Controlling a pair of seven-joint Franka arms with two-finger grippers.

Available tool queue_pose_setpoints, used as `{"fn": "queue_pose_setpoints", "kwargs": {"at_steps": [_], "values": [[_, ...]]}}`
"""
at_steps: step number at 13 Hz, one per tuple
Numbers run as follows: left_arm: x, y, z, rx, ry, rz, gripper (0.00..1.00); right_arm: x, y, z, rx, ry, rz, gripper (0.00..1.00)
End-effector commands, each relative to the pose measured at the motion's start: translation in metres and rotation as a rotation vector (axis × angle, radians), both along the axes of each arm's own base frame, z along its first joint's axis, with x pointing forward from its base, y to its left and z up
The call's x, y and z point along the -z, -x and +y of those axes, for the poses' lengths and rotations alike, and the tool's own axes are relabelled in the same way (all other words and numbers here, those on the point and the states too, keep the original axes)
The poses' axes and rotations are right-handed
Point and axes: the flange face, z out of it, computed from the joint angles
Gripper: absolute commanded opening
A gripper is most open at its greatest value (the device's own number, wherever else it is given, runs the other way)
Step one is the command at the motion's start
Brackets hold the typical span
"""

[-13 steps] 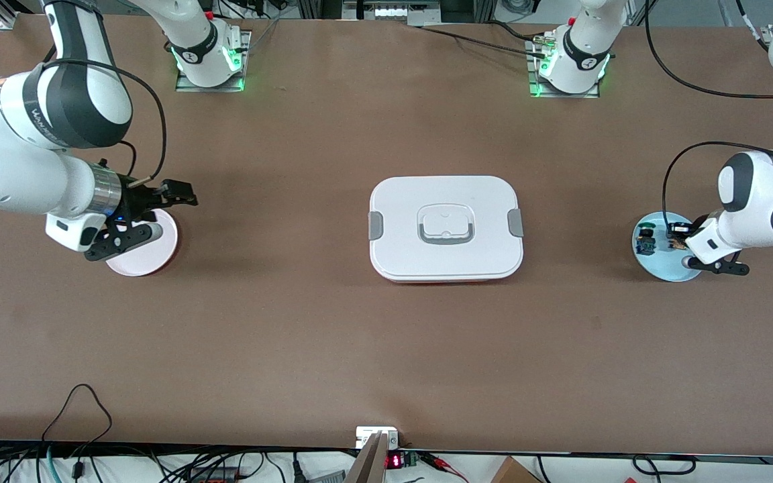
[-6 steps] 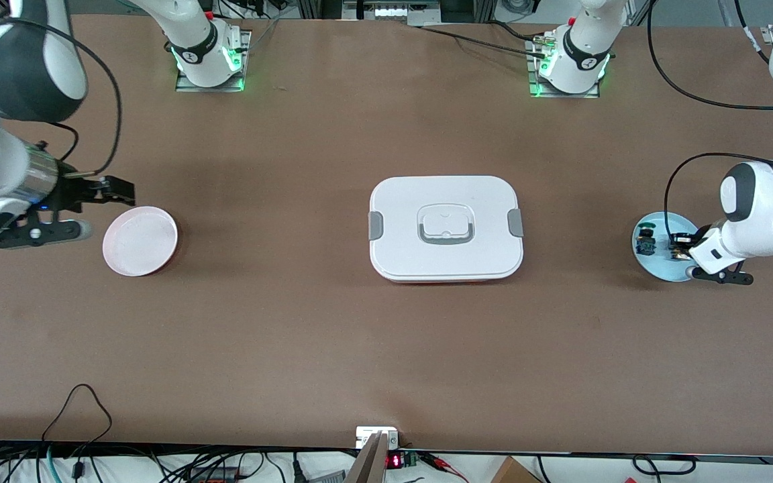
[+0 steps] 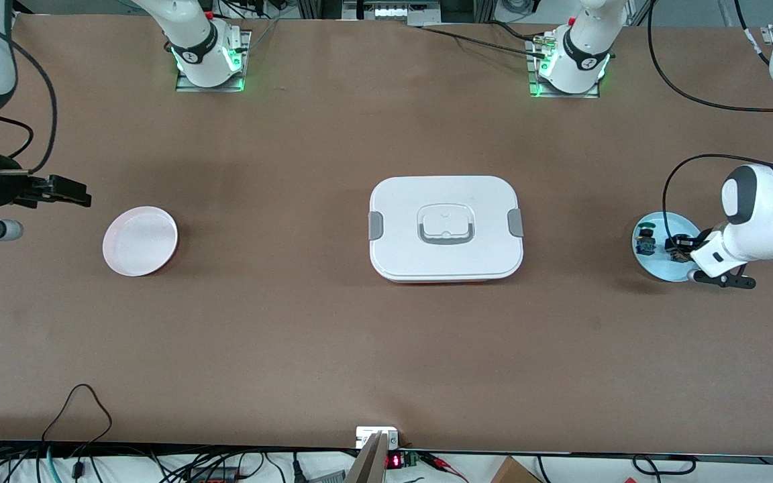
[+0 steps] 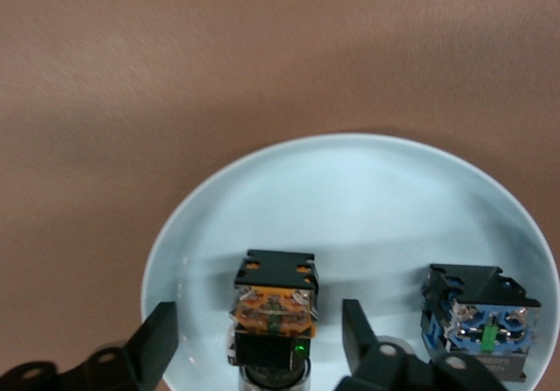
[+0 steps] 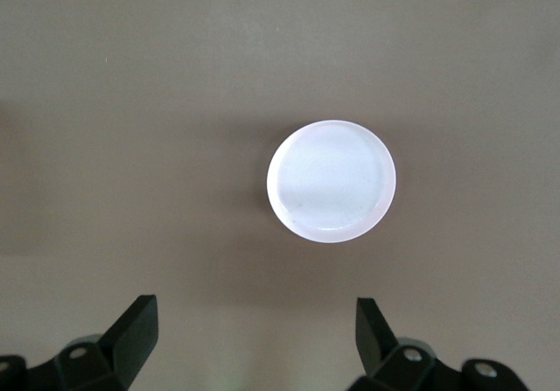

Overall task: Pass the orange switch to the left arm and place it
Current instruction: 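Open the left gripper and release the switch on the blue plate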

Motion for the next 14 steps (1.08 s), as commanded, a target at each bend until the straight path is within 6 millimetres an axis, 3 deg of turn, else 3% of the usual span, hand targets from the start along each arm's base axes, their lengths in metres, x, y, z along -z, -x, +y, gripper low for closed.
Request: {"fn": "queue_pose_setpoints", "kwargs": {"at_steps": [1, 5, 7, 9, 11, 14], "values": [[-0.039, -0.026, 0.01, 0.027, -0.046, -0.014, 1.0, -0.002, 0.015, 0.006, 0.019, -0.021, -0.02, 1.0], [-0.119, -0.067, 0.016, 0.084, -0.047, -0.053, 1.0, 0.0, 0.024, 0.006, 0.056, 0.019, -0.051, 1.0], [-0.15, -0.072, 0.001, 0.116, -0.035, -0.058, 1.0, -0.003, 0.025, 0.017, 0.035, 0.064, -0.055, 1.0], [-0.168, -0.072, -0.008, 0.108, -0.014, -0.072, 1.0, -0.011, 0.029, 0.017, -0.032, 0.06, -0.067, 1.0], [-0.186, -0.072, -0.025, 0.123, -0.01, -0.065, 1.0, -0.009, 0.028, 0.016, -0.03, 0.056, -0.076, 1.0], [-0.25, -0.077, -0.07, 0.168, 0.0, -0.077, 1.0, 0.002, 0.036, 0.013, -0.013, 0.046, -0.108, 1.0]]}}
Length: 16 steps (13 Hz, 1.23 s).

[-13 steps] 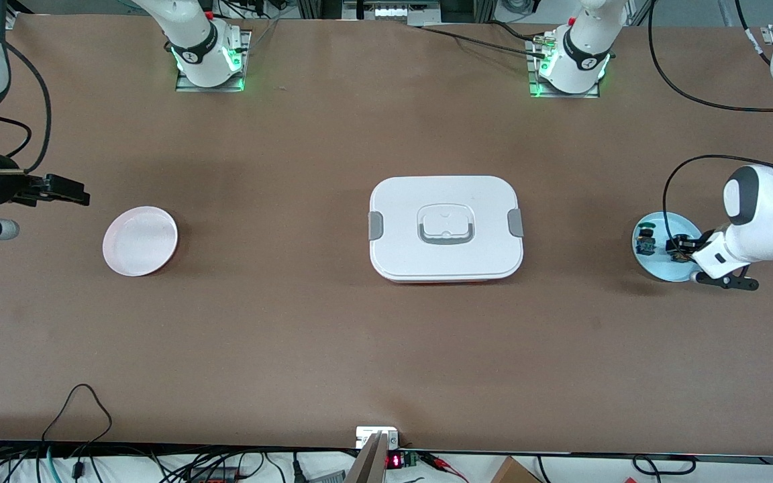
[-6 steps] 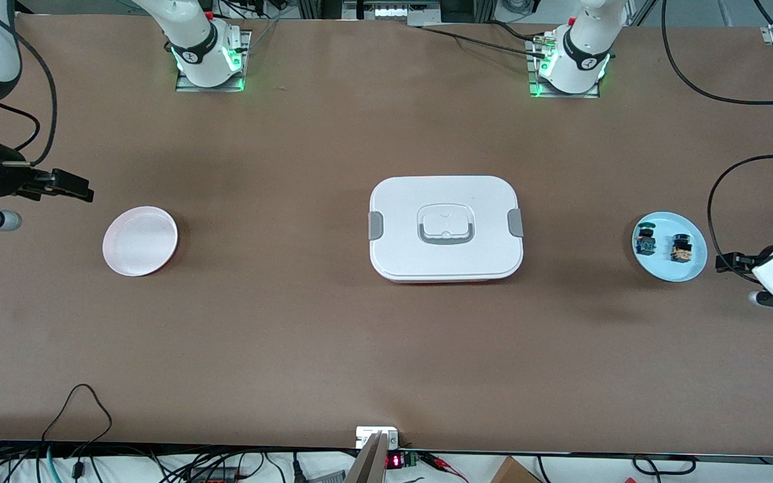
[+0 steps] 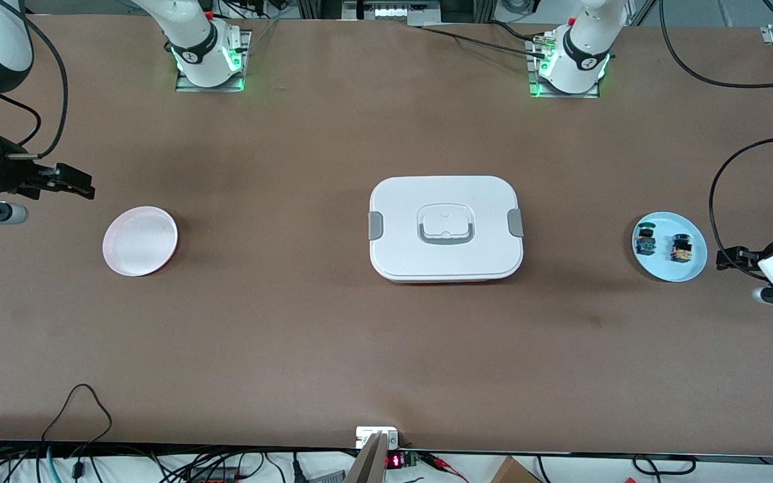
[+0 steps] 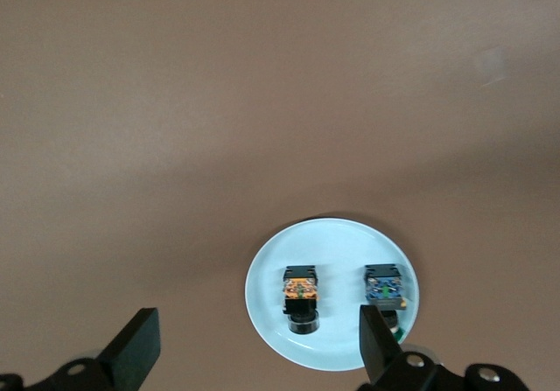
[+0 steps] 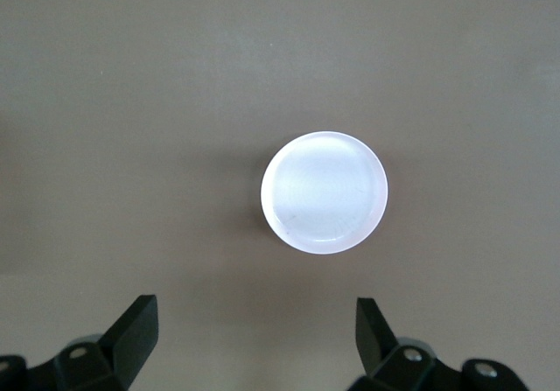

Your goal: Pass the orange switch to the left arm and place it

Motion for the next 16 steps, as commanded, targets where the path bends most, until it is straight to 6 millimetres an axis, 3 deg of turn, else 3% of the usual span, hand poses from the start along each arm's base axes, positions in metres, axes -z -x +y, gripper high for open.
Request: {"fn": "queue_pose_setpoints", "kwargs": {"at_steps": [1, 5, 8, 10, 16], "values": [[-0.069, -0.002, -0.04, 0.048, 0.016, 0.001, 1.0, 0.002, 0.016, -0.003, 0.0, -0.001, -0.024, 1.0], [-0.134, 0.017, -0.099, 0.088, -0.002, -0.02, 1.0, -0.003, 0.019, -0.001, -0.007, 0.007, -0.007, 1.0], [-0.164, 0.045, -0.093, -0.005, 0.083, -0.023, 1.0, -0.014, 0.018, 0.0, 0.006, 0.003, -0.01, 1.0], [-0.172, 0.065, -0.086, -0.062, 0.135, -0.028, 1.0, -0.017, 0.016, 0.0, 0.008, 0.002, -0.02, 1.0], [-0.177, 0.103, -0.103, -0.217, 0.144, -0.037, 1.0, -0.017, 0.016, 0.002, 0.01, 0.002, -0.02, 1.0]]}}
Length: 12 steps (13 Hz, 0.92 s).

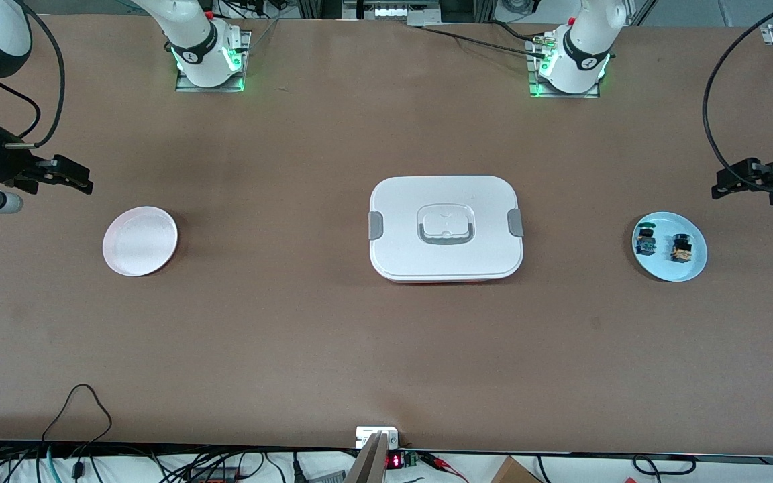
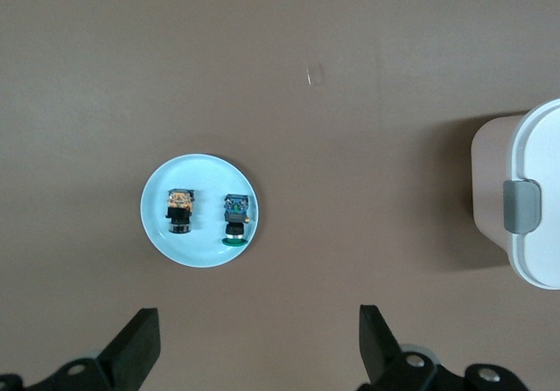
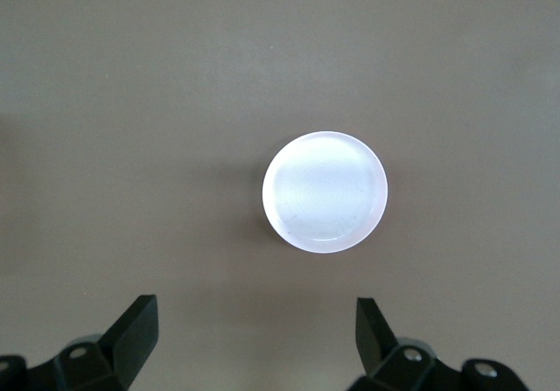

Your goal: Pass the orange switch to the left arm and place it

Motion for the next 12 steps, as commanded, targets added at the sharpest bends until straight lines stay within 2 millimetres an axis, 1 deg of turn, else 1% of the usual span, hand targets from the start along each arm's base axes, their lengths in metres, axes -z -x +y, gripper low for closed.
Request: {"fn": "queue_pose_setpoints", "kwargs": {"at_steps": [1, 3, 5, 7, 8, 10, 12], "values": [[-0.002, 0.028, -0.004, -0.027, 0.011, -0.01, 1.0, -0.007, 0.003, 0.006, -0.001, 0.009, 0.001, 1.0], [-0.003, 0.033, -0.004, -0.032, 0.01, -0.012, 1.0, -0.007, 0.003, 0.009, -0.008, 0.009, 0.001, 1.0], [-0.005, 0.032, -0.007, -0.069, -0.01, -0.006, 1.0, -0.007, 0.003, 0.01, -0.009, 0.009, 0.001, 1.0], [-0.004, 0.032, -0.007, -0.071, -0.009, -0.003, 1.0, -0.007, 0.003, 0.017, -0.021, 0.008, 0.0, 1.0], [-0.003, 0.031, -0.006, -0.066, -0.008, -0.003, 1.0, -0.007, 0.003, 0.017, -0.021, 0.008, -0.002, 1.0], [0.0, 0.028, -0.004, -0.072, -0.001, -0.006, 1.0, -0.011, 0.003, 0.017, -0.023, 0.008, -0.008, 1.0], [-0.005, 0.022, 0.002, -0.09, 0.004, -0.016, 1.0, -0.013, 0.003, 0.022, -0.034, 0.009, -0.011, 1.0]]}}
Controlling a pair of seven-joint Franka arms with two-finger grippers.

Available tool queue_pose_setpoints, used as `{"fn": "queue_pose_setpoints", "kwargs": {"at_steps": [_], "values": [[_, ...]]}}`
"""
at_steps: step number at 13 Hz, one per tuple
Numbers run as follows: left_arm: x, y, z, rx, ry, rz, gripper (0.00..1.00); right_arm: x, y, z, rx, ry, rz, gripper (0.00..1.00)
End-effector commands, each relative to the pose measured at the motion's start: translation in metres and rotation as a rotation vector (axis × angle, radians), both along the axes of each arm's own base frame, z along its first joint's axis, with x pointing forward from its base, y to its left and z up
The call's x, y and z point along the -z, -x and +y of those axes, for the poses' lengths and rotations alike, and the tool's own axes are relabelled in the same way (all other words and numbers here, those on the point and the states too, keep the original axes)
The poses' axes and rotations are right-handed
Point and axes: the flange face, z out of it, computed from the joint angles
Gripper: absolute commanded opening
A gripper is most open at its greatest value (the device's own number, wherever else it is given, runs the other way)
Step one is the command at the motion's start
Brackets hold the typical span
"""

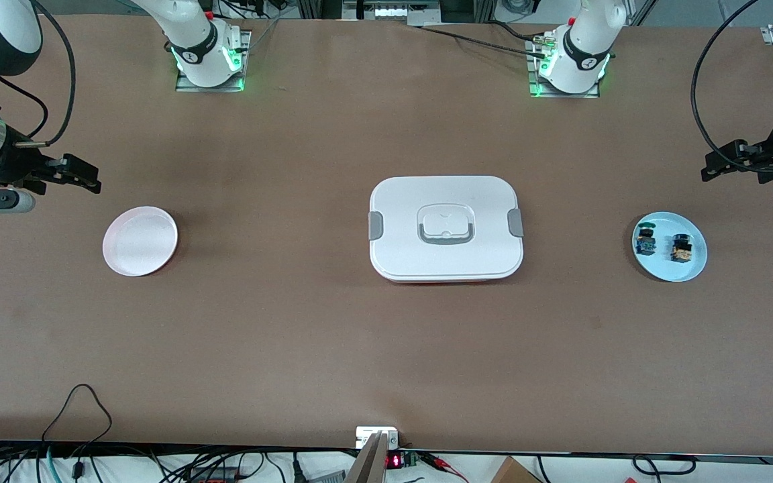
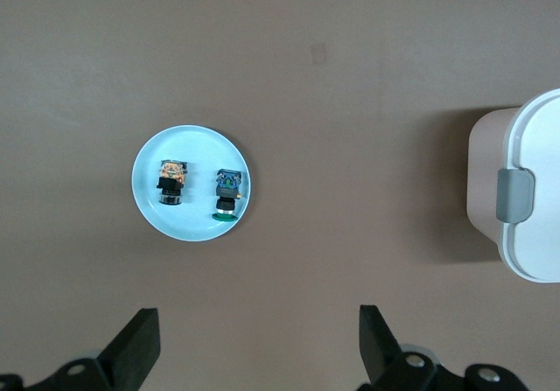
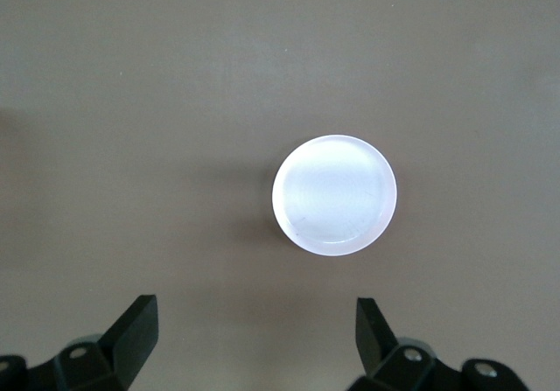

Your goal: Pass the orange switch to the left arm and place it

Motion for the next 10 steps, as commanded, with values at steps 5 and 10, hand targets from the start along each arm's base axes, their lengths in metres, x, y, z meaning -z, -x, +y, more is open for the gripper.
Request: {"fn": "queue_pose_setpoints", "kwargs": {"at_steps": [5, 10], "values": [[-0.0041, -0.0044, 0.0092, -0.039, 0.007, -0.013, 1.0, -0.0108, 0.0037, 0.0084, -0.014, 0.018, -0.009, 1.0], [-0.0071, -0.0042, 0.0093, -0.036, 0.005, -0.018, 1.0, -0.0104, 0.0042, 0.0101, -0.019, 0.018, -0.004, 1.0]]}}
